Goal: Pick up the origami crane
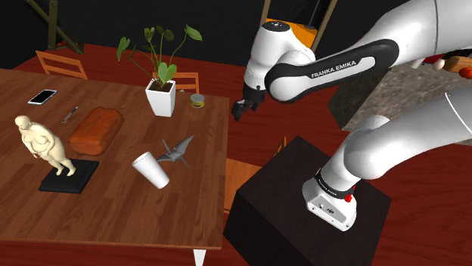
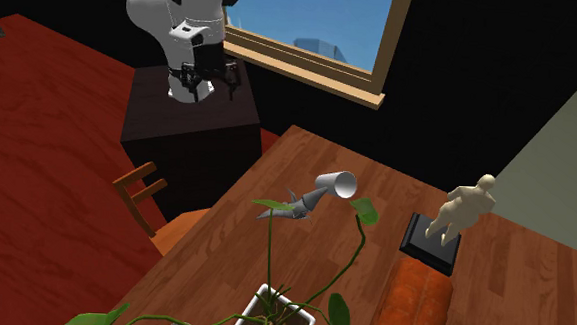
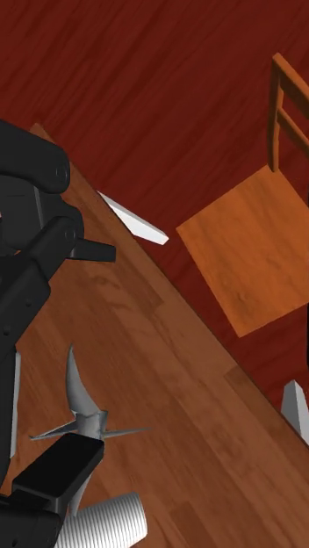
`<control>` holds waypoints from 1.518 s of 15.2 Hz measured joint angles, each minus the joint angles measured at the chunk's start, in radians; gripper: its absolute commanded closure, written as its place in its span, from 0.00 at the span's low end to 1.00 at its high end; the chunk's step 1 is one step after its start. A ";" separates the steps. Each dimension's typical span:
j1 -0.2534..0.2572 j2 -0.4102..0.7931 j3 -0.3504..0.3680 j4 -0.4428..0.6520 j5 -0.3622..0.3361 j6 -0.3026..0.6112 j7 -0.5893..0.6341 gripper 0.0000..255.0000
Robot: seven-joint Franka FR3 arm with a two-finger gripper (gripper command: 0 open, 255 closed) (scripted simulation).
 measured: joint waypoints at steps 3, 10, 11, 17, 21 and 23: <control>-0.008 0.116 0.045 0.012 -0.034 0.125 0.052 0.00; -0.070 0.416 0.147 0.099 -0.284 0.366 0.287 0.00; -0.073 0.461 0.153 0.115 -0.348 0.393 0.345 0.00; 0.018 0.725 0.074 0.279 -0.739 0.475 0.679 0.00; 0.121 0.878 0.001 0.417 -0.899 0.491 0.829 0.00; 0.168 0.957 -0.037 0.490 -0.964 0.503 0.887 0.00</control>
